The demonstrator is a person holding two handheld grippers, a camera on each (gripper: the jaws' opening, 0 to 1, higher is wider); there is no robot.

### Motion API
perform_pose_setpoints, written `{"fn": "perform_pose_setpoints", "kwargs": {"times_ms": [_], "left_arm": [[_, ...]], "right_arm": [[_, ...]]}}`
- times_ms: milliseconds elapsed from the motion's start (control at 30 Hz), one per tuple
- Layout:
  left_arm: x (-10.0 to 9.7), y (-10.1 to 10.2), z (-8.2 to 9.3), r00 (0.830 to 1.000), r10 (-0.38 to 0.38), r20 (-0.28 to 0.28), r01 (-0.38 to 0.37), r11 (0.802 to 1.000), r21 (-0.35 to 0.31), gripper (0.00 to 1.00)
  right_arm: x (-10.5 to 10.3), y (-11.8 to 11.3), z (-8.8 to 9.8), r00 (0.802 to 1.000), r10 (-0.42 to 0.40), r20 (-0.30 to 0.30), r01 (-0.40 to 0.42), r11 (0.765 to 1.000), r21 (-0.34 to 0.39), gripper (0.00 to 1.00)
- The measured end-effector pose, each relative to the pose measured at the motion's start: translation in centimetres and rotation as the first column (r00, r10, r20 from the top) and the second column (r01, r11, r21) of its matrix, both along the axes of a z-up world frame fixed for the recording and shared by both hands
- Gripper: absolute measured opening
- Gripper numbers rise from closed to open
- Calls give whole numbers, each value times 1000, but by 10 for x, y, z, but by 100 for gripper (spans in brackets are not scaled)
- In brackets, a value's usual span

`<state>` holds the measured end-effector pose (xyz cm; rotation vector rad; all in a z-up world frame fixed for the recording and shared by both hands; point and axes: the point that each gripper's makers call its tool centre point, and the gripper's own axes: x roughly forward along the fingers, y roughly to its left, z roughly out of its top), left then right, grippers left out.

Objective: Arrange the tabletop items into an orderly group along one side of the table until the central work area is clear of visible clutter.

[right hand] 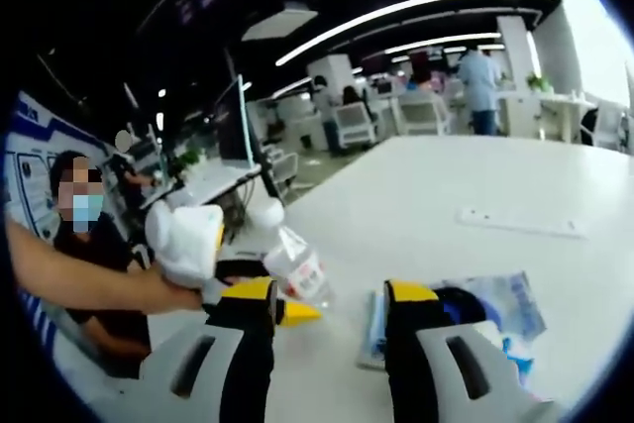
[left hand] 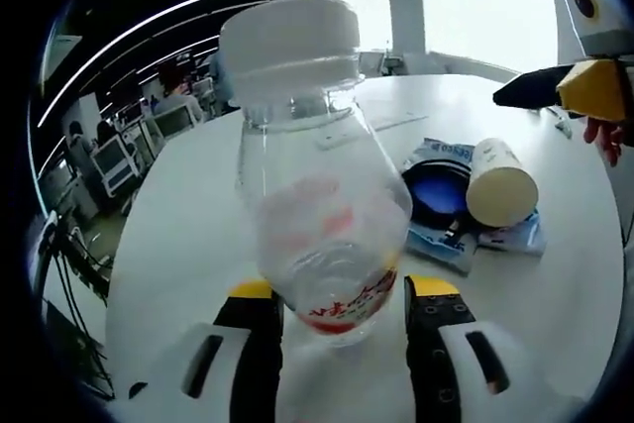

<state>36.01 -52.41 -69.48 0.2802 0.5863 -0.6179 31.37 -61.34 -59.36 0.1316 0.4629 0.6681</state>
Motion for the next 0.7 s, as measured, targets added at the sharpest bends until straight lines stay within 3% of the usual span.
{"fn": "perform_pose_setpoints", "kwargs": {"times_ms": [333, 700], "left_arm": [[1, 3, -1, 1000, 1, -1, -1, 1000, 17, 41], [-1, 4, 1, 1000, -2, -4, 2, 1000, 7, 40]], "right_arm": [[-18, -4, -1, 997, 70, 36, -68, 997, -43, 64], [-31, -20, -9, 997, 71, 29, -69, 996, -61, 67]]}}
